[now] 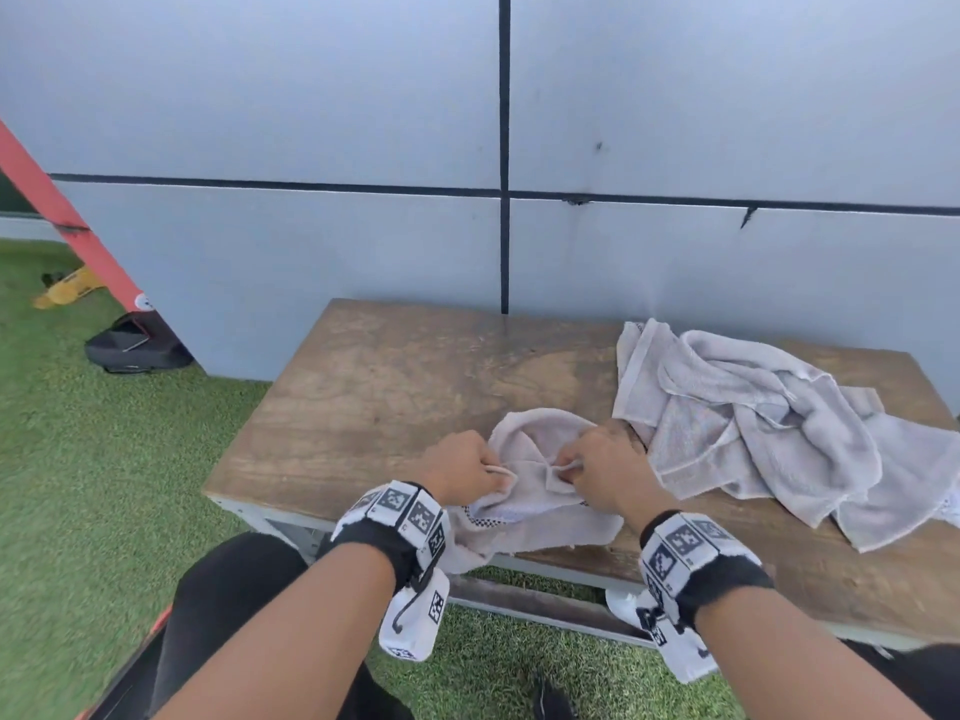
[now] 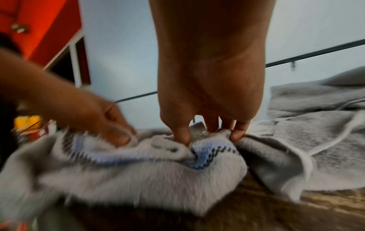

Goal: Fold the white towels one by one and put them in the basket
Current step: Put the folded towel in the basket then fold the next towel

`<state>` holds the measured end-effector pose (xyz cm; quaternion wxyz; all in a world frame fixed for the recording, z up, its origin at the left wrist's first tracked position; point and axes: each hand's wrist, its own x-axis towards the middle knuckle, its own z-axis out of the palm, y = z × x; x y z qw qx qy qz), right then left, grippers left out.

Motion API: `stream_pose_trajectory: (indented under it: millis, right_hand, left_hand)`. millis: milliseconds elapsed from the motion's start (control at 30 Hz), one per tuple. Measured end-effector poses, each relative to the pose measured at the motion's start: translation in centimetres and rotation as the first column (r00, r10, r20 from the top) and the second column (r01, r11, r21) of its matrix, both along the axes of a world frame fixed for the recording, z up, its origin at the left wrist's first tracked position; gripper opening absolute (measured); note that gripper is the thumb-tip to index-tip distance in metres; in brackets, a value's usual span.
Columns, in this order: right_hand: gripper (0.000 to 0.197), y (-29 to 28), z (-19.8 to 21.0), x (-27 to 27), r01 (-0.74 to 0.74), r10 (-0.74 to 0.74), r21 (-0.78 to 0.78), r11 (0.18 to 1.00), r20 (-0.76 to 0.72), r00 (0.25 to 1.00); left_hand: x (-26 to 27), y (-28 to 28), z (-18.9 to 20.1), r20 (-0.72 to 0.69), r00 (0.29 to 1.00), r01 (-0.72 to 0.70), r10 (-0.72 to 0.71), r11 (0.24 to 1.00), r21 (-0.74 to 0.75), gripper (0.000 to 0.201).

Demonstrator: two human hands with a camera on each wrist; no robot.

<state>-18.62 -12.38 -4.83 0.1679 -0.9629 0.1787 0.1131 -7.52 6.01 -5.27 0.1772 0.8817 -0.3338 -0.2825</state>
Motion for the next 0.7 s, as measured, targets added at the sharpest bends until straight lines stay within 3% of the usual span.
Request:
stream_pose_trajectory:
  millis: [67, 133, 267, 467, 567, 700]
  right_hand:
    - [0.026, 0.6, 0.2, 0.0, 0.006, -0.004, -0.053, 0.999, 0.043, 0.999]
    - [0.025, 0.9, 1.6, 0.4, -0.046, 0.045, -0.065, 0.997, -0.007, 0.999]
    - [0.04, -1.4, 4.6, 3.6, -0.067, 0.063, 0.148, 0.987, 0.026, 0.998]
    - [0.031, -5.8, 9.1, 8.3, -0.16, 0.084, 0.333, 0.929, 0.232, 0.969]
    - [0.032, -8.2, 10.8, 10.7, -0.125, 0.024, 0.288, 0.949, 0.33, 0.944]
    - [0.028, -10.8, 14.9, 14.6, -0.03, -0.072, 0.184, 0.983, 0.522, 0.85]
  left_hand:
    - [0.4, -0.4, 0.4, -0.029, 0.999, 0.031, -0.031, 1.0, -0.005, 0.053]
    - [1.1, -0.7, 1.4, -0.072, 0.996, 0.043, -0.043, 0.999, 0.0, 0.052]
    - [3.6, -2.3, 5.1, -0.096, 0.992, 0.077, -0.083, 0.995, -0.066, 0.046]
    - [8.2, -6.9, 13.3, 0.104, 0.994, 0.017, 0.013, 0.961, -0.277, 0.04]
    - [10.2, -9.2, 16.0, 0.201, 0.977, 0.016, 0.069, 0.919, -0.395, 0.034]
    - [13.4, -11.8, 17.9, 0.35, 0.922, 0.045, 0.165, 0.852, -0.521, 0.04]
